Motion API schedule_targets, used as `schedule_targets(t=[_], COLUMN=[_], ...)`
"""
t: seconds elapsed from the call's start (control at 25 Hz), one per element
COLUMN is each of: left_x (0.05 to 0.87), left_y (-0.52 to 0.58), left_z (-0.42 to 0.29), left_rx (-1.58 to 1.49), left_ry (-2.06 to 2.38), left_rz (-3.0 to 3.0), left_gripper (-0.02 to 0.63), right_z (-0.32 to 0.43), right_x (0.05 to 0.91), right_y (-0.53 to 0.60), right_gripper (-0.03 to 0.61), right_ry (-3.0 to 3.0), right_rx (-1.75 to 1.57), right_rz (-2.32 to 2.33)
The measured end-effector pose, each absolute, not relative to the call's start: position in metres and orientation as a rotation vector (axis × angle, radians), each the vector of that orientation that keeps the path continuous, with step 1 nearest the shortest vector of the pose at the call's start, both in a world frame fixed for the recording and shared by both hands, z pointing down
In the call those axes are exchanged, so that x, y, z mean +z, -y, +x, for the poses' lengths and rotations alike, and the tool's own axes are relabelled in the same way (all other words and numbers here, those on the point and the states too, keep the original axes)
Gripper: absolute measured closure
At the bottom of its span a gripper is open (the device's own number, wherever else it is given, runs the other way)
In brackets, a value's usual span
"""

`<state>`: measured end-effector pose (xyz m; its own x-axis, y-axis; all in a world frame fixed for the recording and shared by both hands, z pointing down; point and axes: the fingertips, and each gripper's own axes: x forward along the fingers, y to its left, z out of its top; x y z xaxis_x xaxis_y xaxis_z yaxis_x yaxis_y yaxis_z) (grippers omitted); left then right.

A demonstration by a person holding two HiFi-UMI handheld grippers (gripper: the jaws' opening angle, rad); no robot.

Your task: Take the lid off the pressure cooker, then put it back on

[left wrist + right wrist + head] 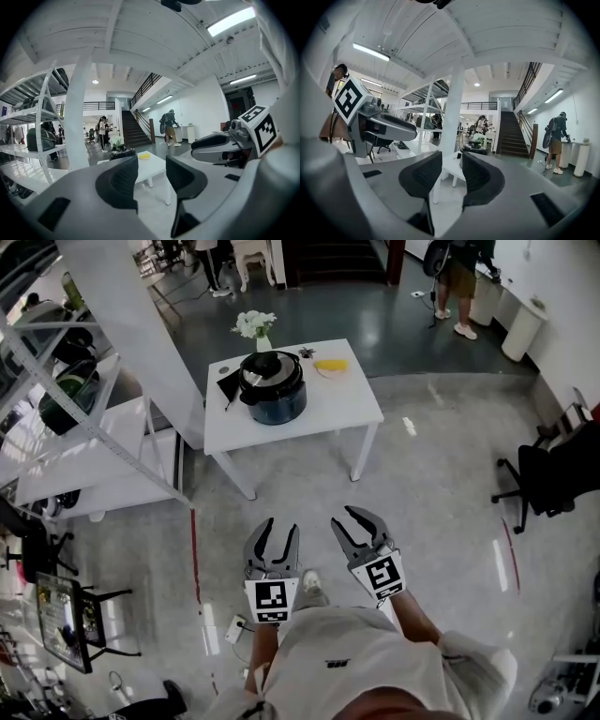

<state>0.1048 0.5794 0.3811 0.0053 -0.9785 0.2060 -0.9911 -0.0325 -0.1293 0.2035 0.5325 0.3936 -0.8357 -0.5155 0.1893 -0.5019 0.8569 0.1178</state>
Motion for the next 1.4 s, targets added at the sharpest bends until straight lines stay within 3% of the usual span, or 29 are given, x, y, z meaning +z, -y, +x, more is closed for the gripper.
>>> schedule_targets(t=[0.68,1.4], left_x=[0.386,0.397], left_y=[-0.486,-0.410], left_z=[0.008,-0.021], left_rx=[0.358,0.362], left_ry=[2.104,2.086], left_rz=[2.240,2.240], left_gripper=[0.421,0.430], right_z=[0.103,0.073], right_x=[0.398,0.412], right_y=[-0.444,-0.368], right_gripper=[0.460,0.460], right_ry=[2.787,2.781], right_rx=[-0.117,-0.103], right_rz=[0.819,0.821])
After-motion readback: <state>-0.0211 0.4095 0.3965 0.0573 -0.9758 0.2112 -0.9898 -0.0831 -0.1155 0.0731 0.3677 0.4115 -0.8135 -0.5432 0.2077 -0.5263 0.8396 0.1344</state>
